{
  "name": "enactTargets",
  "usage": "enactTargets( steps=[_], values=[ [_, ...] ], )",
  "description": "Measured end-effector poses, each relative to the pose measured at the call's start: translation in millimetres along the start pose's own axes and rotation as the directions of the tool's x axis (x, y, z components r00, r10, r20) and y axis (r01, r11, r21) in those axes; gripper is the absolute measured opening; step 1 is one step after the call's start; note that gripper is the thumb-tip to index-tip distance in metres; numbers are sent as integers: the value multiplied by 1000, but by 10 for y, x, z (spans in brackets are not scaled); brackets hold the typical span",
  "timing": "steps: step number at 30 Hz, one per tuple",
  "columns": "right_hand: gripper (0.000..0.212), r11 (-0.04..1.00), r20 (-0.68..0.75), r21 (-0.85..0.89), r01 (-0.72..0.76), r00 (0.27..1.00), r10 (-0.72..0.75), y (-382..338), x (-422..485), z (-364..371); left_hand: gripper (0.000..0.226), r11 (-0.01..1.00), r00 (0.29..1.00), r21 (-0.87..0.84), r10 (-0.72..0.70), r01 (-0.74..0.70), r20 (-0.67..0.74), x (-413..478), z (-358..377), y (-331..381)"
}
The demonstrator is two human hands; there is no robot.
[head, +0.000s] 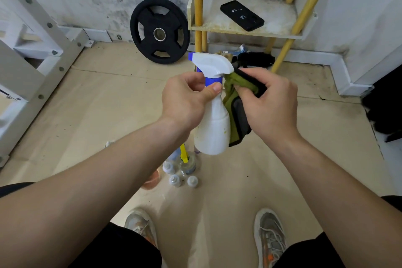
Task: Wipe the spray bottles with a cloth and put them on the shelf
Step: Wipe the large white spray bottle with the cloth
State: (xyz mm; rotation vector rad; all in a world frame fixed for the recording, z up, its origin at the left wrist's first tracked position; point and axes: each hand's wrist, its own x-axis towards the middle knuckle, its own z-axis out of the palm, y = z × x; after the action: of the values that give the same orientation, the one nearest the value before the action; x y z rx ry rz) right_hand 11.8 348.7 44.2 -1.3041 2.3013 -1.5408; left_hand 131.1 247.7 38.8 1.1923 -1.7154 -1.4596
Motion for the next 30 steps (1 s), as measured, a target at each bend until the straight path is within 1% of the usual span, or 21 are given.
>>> enactTargets(
  steps=[1,3,6,8,10,12,13,14,16,18,19,20,22,23,25,28,30],
  values=[
    [30,1000,10,5,2,1000,-2,-16,-3,5,23,1000,1000,2,0,0,-24,22,-7,-4],
    [30,998,29,-3,58,998,-58,-54,-35,45,22,1000,999,14,-11,12,-50,40,-16,11],
    [31,984,-8,-49,173,985,-173,-34,-75,84,28,996,1000,87,29,-29,-7,41,-2,5],
    [32,965,-47,-108,240,968,-246,13,-93,85,26,987,998,143,68,-67,2,35,4,17],
    [32,932,-57,-209,295,948,-313,54,-113,89,25,975,995,197,98,-100,16,48,1,30],
    [30,905,-42,-304,299,944,-326,117,-113,97,28,963,991,234,127,-134,45,33,1,64],
    [28,907,-27,-322,270,955,-294,162,-100,103,29,958,988,243,140,-153,67,20,4,74],
    [25,927,-9,-307,214,974,-228,212,-80,106,27,955,984,242,151,-170,97,0,10,91],
    [25,984,30,-178,20,999,-15,274,-23,96,20,962,977,202,159,-186,144,-40,25,108],
    [28,981,51,-53,-186,981,188,280,26,65,17,987,984,98,117,-130,133,-28,-3,107],
    [28,970,53,-12,-244,968,245,271,47,47,18,995,988,47,86,-93,129,-11,-33,105],
    [27,962,52,15,-272,961,271,260,71,21,17,998,989,8,62,-64,137,10,-65,107],
    [24,956,69,66,-285,957,280,238,139,-66,14,999,987,-30,30,-25,159,34,-112,128],
    [26,955,100,101,-279,958,269,230,176,-122,15,999,987,-38,15,-9,162,46,-130,132],
    [32,954,176,171,-248,960,218,212,219,-207,16,999,987,-44,-6,14,164,60,-155,146],
    [29,950,238,246,-193,962,133,158,152,-161,17,998,986,-45,-41,49,159,74,-172,155],
    [31,970,266,215,-110,963,50,135,26,-44,20,995,985,-57,-66,76,161,72,-150,152]
  ],
)
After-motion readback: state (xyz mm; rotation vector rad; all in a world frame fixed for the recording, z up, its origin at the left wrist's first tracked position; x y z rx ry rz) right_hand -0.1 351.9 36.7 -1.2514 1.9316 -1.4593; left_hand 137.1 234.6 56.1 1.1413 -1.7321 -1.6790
